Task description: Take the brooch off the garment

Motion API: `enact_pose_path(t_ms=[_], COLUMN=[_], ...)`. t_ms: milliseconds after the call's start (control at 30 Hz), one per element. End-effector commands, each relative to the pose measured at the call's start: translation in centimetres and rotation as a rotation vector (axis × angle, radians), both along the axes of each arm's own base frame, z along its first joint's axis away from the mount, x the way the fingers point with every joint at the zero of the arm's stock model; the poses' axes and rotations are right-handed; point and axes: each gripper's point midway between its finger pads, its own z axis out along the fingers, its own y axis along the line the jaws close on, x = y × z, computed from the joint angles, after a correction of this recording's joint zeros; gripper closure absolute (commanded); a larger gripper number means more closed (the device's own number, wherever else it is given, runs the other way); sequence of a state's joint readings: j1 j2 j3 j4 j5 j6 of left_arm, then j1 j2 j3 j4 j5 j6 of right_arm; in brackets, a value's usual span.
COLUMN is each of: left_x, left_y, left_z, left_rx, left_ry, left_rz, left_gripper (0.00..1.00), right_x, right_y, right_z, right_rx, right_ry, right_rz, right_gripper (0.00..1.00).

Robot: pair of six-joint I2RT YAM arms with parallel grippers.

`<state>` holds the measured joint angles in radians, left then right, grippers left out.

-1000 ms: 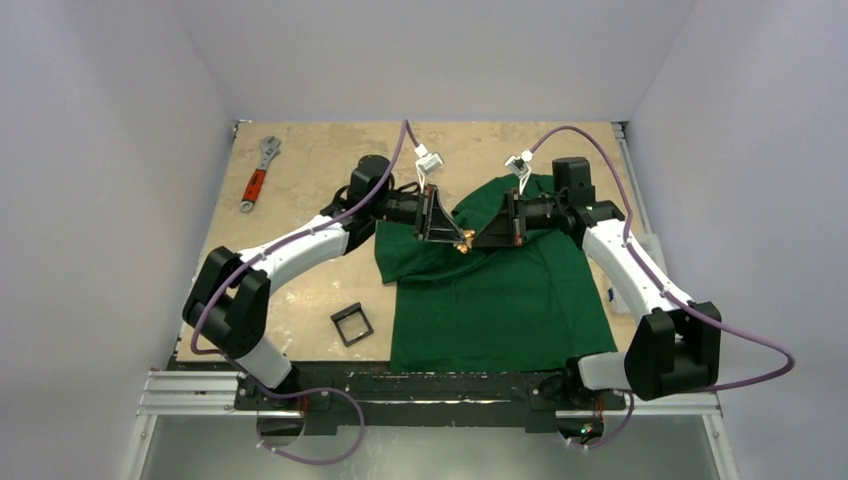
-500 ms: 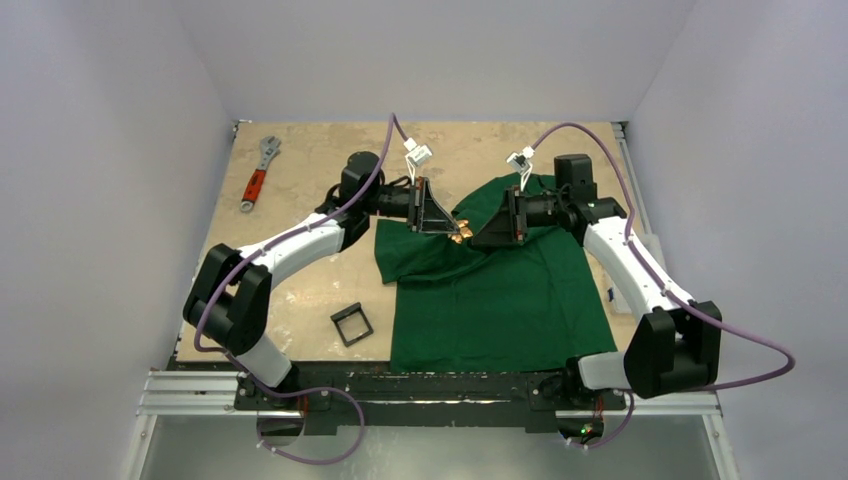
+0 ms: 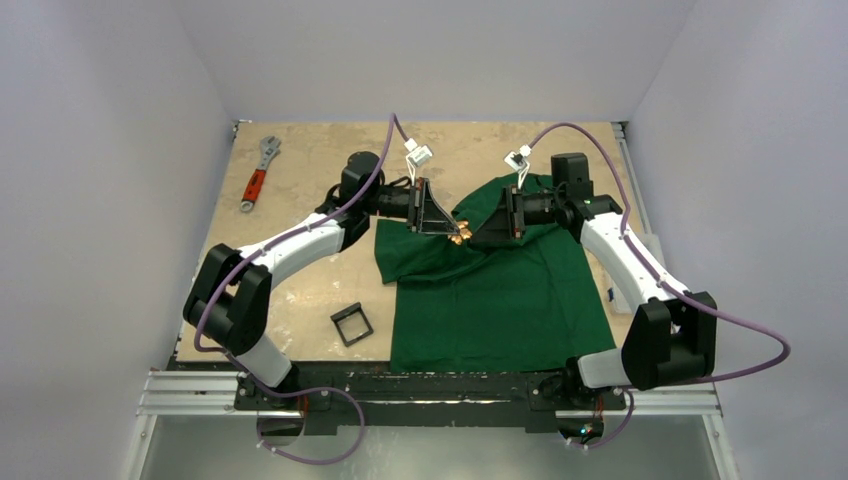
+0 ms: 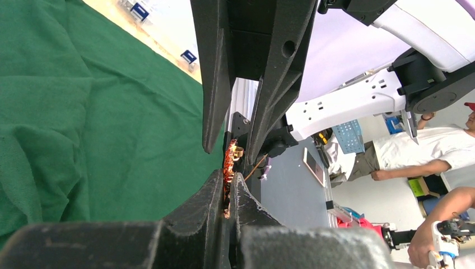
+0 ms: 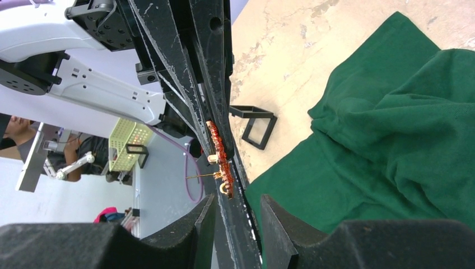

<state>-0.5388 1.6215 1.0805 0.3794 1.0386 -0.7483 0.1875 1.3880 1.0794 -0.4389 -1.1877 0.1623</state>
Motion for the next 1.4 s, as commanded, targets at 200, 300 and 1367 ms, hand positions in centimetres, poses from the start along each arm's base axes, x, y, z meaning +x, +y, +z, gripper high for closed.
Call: enact_pose_path(t_ms=[200, 300, 1367], left_x=[-0.59, -0.63, -0.44], left_y=[-0.32, -0.5, -0.92], left_z=[0.87, 0.77, 0.61], left_rx=[-0.023, -0.02, -0.013], left_ry=[-0.05, -0.046, -0.032], left_rz=[-0.03, -0.031, -0.032], left_gripper=[1.0, 1.0, 1.0], right_x=[1.03, 0.91, 0.07], right_y=[0.26, 0.36, 0.62], right_z=[1.95, 1.95, 1.77], right_rx=[0.024, 0.025, 0.022], right_ry=[-0.075, -0.076, -0.097], right_rz=[-0.005, 0.0, 0.045], right_gripper=[0.63, 0.63, 0.73])
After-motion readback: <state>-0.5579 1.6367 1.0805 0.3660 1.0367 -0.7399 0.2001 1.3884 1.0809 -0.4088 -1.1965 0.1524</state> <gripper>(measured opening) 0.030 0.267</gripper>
